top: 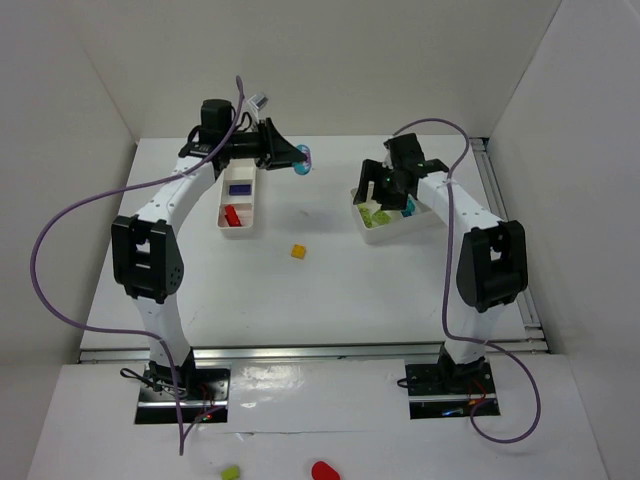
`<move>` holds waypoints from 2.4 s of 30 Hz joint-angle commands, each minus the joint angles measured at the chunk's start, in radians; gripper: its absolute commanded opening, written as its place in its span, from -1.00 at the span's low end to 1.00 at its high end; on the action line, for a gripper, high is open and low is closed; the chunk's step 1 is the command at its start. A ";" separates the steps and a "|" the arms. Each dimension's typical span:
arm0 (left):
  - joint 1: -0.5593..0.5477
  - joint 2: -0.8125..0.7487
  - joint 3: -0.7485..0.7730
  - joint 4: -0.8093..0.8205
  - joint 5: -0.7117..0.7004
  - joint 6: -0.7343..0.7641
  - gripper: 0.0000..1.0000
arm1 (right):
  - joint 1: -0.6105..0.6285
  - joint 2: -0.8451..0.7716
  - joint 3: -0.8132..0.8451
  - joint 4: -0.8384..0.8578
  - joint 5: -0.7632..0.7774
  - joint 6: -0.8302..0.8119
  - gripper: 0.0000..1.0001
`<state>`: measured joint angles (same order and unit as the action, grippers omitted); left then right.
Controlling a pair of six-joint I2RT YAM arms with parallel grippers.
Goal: Sort the legos into containers by color
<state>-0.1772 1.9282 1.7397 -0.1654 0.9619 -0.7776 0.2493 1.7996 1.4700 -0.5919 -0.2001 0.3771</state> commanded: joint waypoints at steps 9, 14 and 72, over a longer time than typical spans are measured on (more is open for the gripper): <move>0.033 -0.083 -0.048 -0.020 0.008 0.046 -1.00 | 0.146 0.214 0.179 0.030 -0.174 0.006 0.74; 0.085 -0.146 -0.081 -0.020 0.008 0.055 -1.00 | 0.168 0.305 0.312 0.058 -0.214 0.006 0.74; -0.248 0.378 0.635 -0.384 -0.473 0.231 0.90 | -0.205 -0.306 -0.030 -0.005 0.033 0.036 0.69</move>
<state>-0.4259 2.4359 2.3524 -0.5301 0.4885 -0.5793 0.0475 1.4879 1.4265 -0.6003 -0.1581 0.4282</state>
